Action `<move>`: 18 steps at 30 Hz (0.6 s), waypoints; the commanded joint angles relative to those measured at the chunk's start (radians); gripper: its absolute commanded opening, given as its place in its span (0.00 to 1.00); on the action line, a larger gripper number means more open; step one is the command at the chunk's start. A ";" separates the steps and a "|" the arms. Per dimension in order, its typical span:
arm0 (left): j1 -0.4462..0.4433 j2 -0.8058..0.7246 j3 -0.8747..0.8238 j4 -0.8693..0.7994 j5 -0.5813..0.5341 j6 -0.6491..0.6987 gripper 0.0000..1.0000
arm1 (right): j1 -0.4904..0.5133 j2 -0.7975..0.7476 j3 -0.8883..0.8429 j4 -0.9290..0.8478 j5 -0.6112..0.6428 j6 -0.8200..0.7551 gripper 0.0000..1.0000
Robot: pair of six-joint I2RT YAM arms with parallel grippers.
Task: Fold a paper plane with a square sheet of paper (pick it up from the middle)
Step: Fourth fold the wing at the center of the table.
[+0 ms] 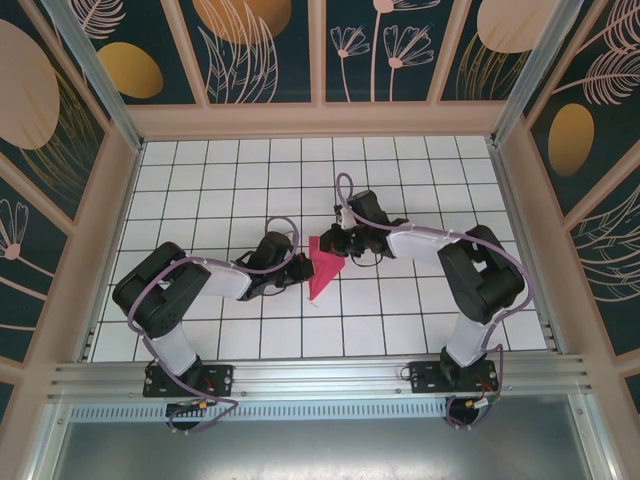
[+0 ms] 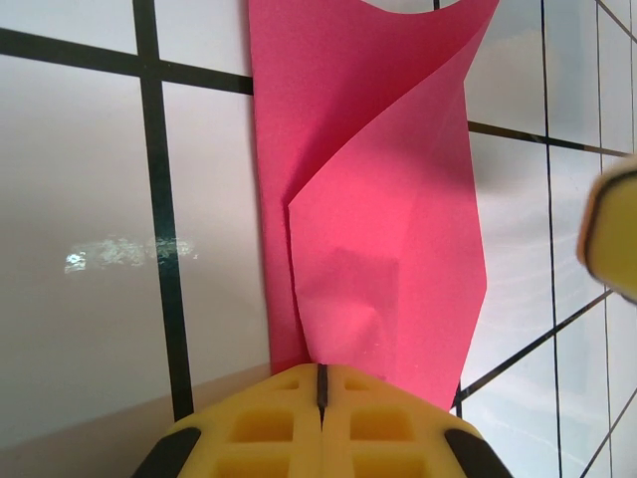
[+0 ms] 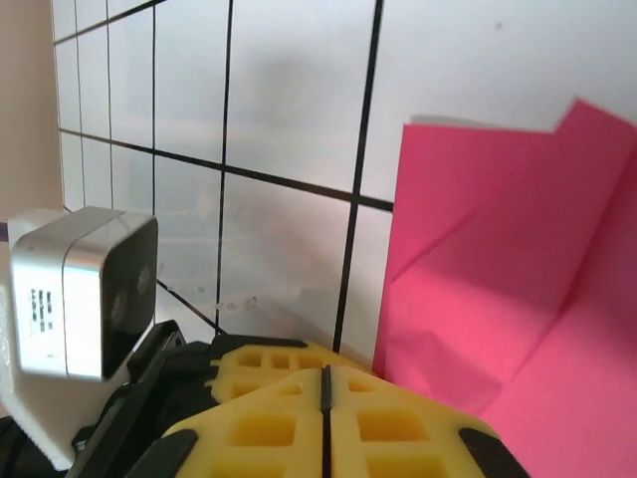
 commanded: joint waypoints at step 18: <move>0.000 0.042 -0.022 -0.060 -0.031 0.020 0.00 | 0.125 -0.035 -0.186 0.161 0.008 0.180 0.03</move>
